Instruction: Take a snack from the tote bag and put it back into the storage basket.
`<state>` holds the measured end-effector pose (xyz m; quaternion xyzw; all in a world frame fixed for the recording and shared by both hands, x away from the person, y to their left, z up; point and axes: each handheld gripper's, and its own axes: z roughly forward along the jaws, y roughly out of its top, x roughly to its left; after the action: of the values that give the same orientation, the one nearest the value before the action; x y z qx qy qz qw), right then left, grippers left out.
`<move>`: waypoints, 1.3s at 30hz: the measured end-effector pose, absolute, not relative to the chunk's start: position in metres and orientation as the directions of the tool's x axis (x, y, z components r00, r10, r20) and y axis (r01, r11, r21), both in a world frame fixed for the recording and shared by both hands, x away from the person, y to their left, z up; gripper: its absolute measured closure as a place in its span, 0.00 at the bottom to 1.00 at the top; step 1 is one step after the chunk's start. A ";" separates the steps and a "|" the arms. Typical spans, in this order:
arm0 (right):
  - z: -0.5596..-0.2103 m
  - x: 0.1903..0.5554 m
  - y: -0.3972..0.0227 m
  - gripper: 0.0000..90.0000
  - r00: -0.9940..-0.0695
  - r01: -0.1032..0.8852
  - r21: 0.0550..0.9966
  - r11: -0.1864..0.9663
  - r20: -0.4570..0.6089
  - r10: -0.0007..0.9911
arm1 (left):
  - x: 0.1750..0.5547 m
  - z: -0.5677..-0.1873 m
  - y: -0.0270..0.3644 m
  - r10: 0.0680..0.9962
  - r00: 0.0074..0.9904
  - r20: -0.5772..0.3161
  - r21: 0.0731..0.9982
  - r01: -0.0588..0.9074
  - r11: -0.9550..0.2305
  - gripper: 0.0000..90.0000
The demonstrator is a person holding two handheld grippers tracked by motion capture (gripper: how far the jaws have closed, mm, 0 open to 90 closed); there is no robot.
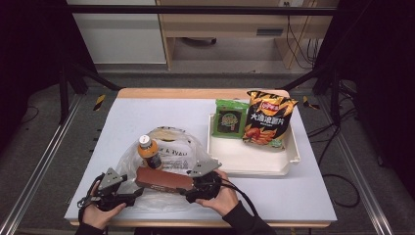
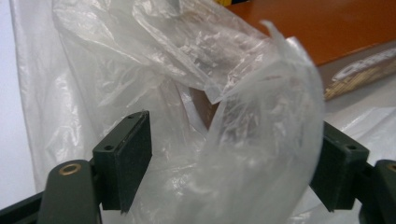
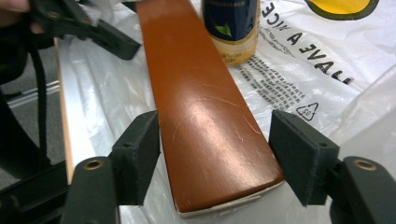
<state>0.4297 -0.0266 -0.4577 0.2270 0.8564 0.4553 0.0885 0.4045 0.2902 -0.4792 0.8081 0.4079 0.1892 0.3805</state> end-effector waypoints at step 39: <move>-0.423 0.422 -0.033 0.51 -0.878 0.272 0.883 0.384 0.064 0.474 | 0.389 -0.404 0.257 0.773 0.635 0.009 0.854 0.397 -0.337 0.66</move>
<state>0.4218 -0.0332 -0.4231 0.2259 0.8257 0.5072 0.0999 0.3891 0.2570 -0.4038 0.7892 0.3706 0.2130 0.4409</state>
